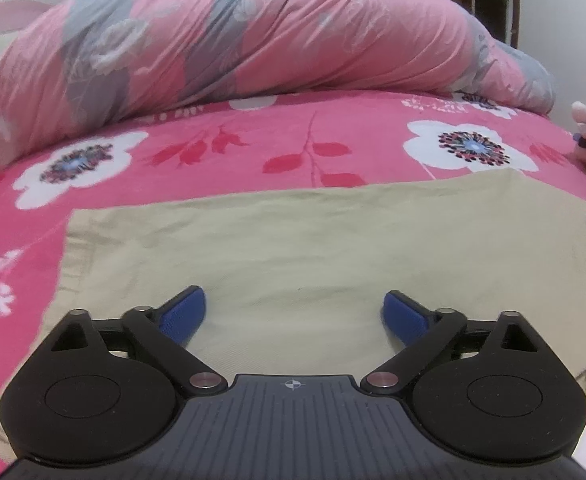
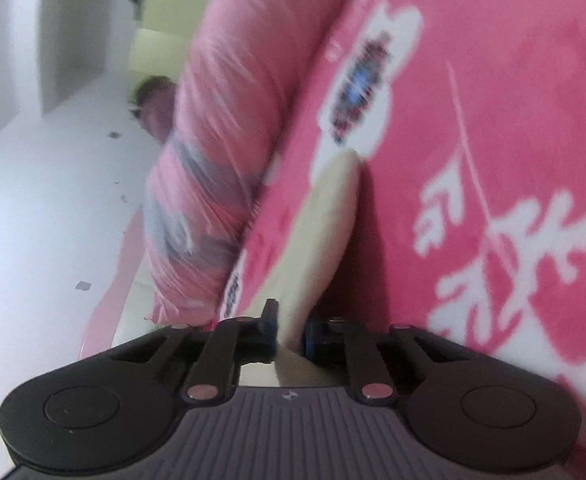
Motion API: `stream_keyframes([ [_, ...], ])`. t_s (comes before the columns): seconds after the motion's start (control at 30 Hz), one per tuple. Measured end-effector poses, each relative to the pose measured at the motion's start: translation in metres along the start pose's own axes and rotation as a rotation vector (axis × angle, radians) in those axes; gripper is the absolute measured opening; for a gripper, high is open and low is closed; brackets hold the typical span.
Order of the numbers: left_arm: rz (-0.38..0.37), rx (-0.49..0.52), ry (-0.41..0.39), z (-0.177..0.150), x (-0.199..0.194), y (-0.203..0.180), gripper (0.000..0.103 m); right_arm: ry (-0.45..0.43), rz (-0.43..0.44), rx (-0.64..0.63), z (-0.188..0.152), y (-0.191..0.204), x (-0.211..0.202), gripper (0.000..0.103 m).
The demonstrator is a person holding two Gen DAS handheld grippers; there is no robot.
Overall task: Fold clothes
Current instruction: 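Grasp the trouser bundle end with the right gripper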
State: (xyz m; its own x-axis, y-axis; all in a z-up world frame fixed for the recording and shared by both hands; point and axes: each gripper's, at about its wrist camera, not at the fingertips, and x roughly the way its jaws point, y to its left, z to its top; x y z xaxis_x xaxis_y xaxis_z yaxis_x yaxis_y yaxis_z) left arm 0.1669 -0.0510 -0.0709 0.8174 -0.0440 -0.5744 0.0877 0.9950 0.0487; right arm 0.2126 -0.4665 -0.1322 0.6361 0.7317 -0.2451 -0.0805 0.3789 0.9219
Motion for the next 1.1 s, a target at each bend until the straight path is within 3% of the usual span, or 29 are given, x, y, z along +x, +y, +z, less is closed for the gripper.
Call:
stream_keyframes([
  [0.1, 0.034, 0.033, -0.053, 0.005, -0.018, -0.004, 0.091, -0.028, 0.048, -0.049, -0.001, 0.005, -0.006, 0.009],
  [0.23, -0.016, 0.138, -0.110, 0.025, -0.028, -0.027, 0.092, -0.032, 0.076, -0.060, -0.003, -0.005, -0.006, 0.009],
  [0.37, 0.077, 0.227, -0.031, 0.047, 0.011, -0.050, 0.087, -0.024, 0.082, -0.047, -0.004, -0.010, -0.006, 0.009],
  [0.5, 0.167, 0.187, 0.091, 0.060, 0.060, -0.045, 0.084, -0.023, 0.076, -0.065, -0.006, -0.010, -0.005, 0.009],
  [0.6, 0.186, 0.160, 0.134, 0.061, 0.079, -0.037, 0.085, -0.021, 0.071, -0.066, -0.006, -0.011, -0.004, 0.010],
  [0.83, 0.136, 0.148, 0.184, 0.047, 0.051, -0.034, 0.085, -0.020, 0.063, -0.078, -0.007, -0.012, -0.004, 0.010],
  [1.1, 0.086, 0.105, 0.169, 0.014, 0.000, -0.033, 0.084, -0.016, 0.052, -0.079, -0.008, -0.014, -0.004, 0.013],
])
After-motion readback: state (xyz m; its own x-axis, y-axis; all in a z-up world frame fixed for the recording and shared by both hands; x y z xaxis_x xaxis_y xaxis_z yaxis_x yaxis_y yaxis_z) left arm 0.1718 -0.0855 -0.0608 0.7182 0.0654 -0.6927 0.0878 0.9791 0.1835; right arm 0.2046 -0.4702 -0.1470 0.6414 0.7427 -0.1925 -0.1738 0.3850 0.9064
